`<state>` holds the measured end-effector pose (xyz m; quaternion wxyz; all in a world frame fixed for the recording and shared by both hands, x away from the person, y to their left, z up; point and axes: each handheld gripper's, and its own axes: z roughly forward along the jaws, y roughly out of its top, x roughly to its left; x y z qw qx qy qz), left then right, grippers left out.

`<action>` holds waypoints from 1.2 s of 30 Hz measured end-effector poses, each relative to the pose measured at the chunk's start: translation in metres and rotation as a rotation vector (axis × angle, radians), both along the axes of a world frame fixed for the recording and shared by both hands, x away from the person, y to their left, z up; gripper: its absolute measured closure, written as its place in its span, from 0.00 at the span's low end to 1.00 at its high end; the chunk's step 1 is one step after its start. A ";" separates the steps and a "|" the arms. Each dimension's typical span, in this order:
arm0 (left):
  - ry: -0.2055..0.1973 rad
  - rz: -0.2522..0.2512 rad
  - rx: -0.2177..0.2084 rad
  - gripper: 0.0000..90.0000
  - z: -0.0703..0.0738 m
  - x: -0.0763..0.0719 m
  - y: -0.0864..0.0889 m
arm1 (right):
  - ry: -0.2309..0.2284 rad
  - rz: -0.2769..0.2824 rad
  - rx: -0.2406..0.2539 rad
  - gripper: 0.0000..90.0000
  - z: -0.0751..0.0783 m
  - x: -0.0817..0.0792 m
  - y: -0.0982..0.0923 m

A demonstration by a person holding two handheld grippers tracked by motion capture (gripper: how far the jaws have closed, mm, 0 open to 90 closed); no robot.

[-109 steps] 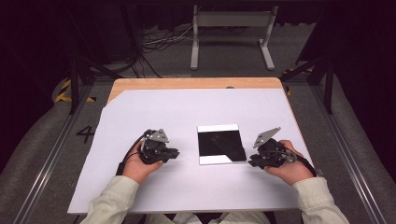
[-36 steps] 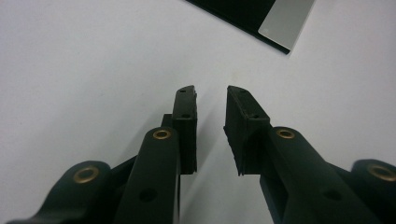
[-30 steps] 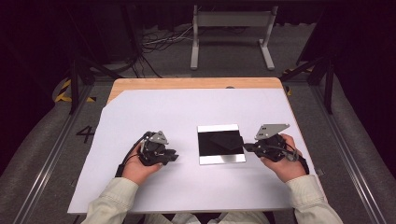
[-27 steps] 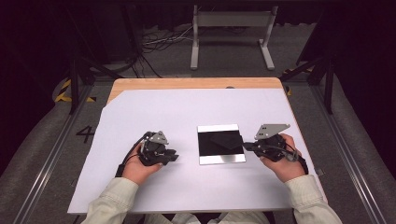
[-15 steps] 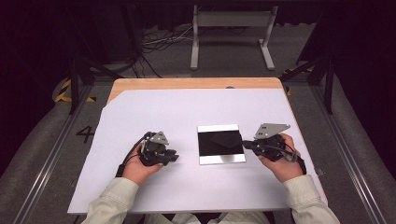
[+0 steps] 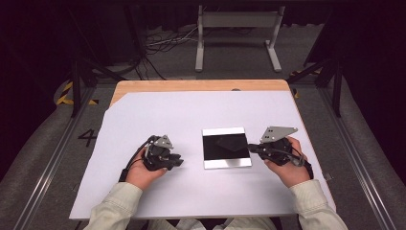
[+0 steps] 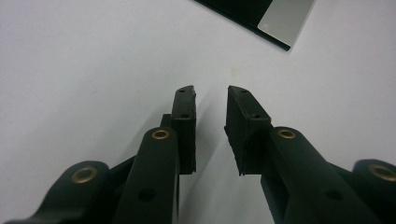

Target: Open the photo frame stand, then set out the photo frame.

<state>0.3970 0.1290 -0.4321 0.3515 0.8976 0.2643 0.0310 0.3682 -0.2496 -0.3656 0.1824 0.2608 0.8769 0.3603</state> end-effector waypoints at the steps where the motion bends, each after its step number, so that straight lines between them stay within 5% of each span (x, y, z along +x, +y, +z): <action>1: 0.000 -0.001 -0.001 0.82 0.000 0.000 0.000 | 0.009 -0.002 -0.005 1.00 -0.001 0.000 -0.001; 17: 0.001 0.010 -0.008 0.81 0.000 0.001 0.002 | 0.049 -0.004 0.000 1.00 0.001 0.002 -0.010; 36: 0.007 0.009 -0.011 0.80 0.000 0.002 0.002 | 0.043 -0.095 0.108 0.91 0.016 -0.002 -0.023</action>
